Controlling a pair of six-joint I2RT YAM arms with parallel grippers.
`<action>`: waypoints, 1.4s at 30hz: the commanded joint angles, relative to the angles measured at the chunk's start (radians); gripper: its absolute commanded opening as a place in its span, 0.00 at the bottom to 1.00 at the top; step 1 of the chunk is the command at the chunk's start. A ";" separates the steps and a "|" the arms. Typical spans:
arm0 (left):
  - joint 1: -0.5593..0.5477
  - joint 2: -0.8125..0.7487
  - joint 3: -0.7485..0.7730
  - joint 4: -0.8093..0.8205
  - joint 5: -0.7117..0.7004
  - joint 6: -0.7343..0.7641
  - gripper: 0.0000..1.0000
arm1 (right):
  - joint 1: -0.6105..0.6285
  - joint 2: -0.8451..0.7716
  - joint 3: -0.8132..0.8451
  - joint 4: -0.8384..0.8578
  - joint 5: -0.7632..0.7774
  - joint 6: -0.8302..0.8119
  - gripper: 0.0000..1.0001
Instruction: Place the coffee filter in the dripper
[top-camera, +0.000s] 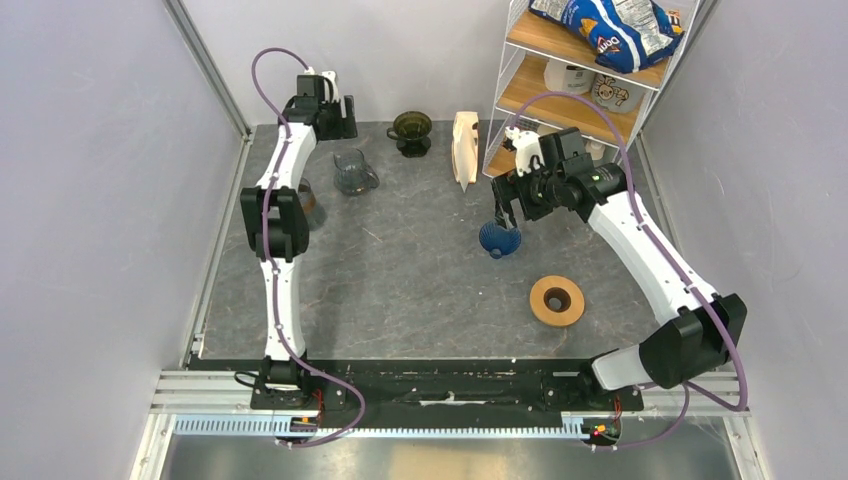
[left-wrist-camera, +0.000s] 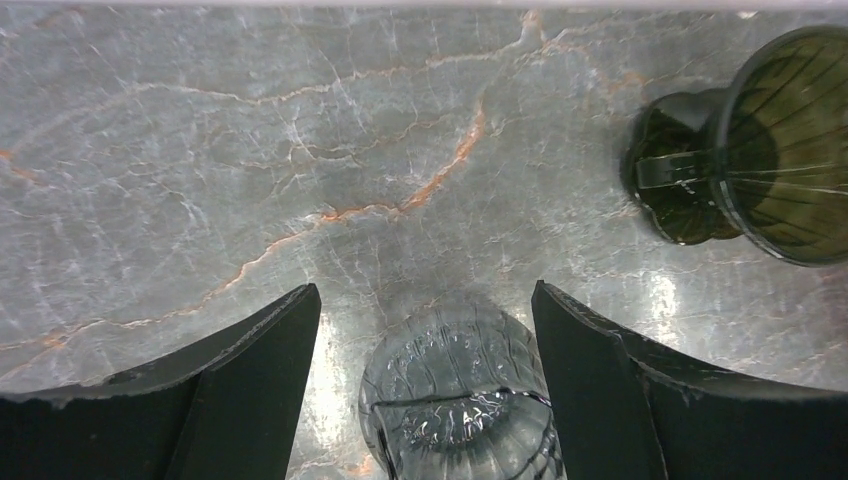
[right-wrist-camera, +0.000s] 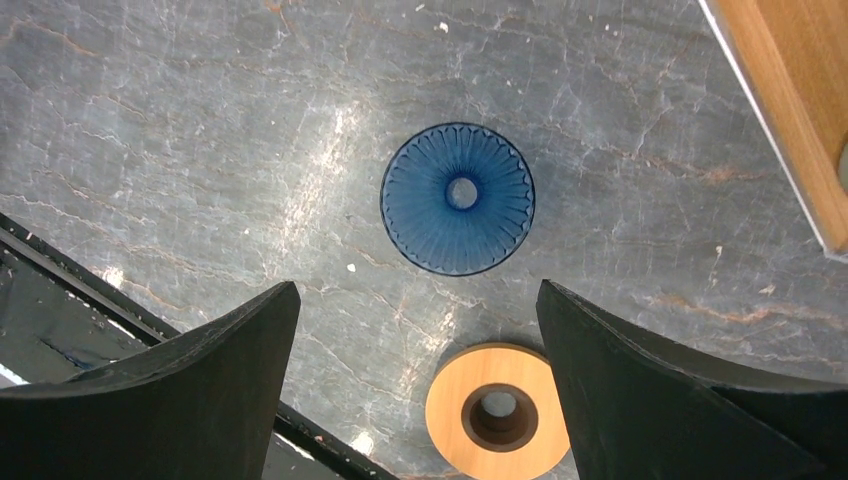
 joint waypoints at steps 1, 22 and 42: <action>0.002 0.026 0.042 0.033 0.014 -0.030 0.85 | -0.002 0.035 0.096 -0.025 -0.021 -0.023 0.97; 0.010 -0.173 -0.229 -0.061 0.170 -0.213 0.74 | -0.001 0.050 0.128 -0.025 -0.040 -0.019 0.97; -0.052 -0.495 -0.808 -0.047 0.197 -0.400 0.77 | -0.001 -0.008 0.091 -0.021 -0.054 -0.017 0.97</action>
